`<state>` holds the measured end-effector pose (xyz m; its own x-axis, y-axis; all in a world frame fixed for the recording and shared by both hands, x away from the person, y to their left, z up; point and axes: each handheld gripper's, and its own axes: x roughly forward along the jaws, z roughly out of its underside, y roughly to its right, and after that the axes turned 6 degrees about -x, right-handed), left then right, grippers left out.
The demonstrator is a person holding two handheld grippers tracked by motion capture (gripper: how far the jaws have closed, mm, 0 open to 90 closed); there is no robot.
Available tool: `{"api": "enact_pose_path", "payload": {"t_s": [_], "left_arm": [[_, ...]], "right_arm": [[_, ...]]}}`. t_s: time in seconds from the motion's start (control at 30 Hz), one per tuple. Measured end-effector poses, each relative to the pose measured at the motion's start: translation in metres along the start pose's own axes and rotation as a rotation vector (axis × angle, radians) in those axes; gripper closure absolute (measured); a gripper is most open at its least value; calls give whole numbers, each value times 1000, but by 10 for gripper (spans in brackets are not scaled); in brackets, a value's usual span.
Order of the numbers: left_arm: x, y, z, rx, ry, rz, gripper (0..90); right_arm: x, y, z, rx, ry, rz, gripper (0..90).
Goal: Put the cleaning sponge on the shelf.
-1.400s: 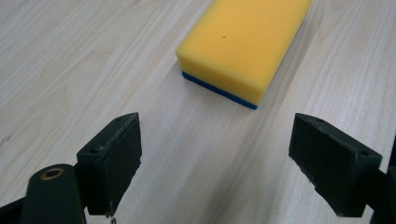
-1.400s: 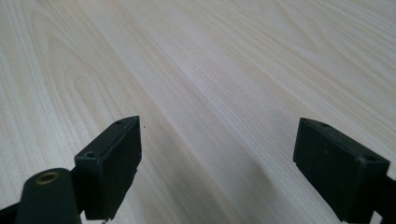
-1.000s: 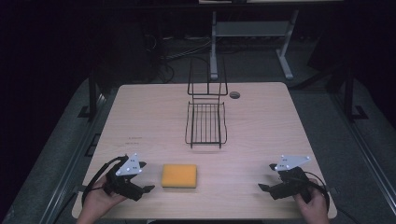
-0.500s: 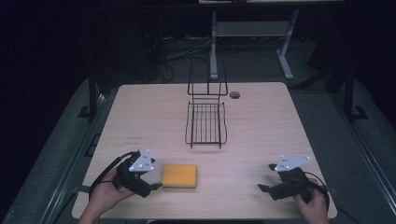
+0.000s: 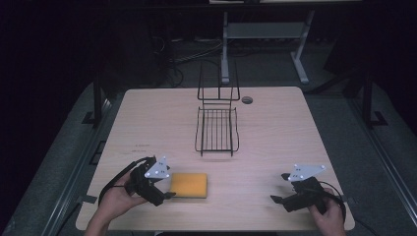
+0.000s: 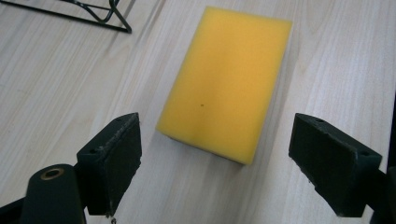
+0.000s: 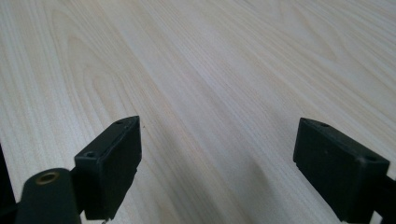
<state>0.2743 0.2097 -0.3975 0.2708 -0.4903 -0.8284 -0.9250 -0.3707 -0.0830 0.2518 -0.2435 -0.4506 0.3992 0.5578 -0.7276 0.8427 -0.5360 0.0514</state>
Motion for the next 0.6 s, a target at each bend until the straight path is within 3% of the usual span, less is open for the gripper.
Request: {"api": "enact_pose_path", "payload": {"t_s": [0.6], "left_arm": [[20, 1, -19, 57, -51, 37, 166]], "right_arm": [[1, -1, -2, -14, 1, -23, 149]]}}
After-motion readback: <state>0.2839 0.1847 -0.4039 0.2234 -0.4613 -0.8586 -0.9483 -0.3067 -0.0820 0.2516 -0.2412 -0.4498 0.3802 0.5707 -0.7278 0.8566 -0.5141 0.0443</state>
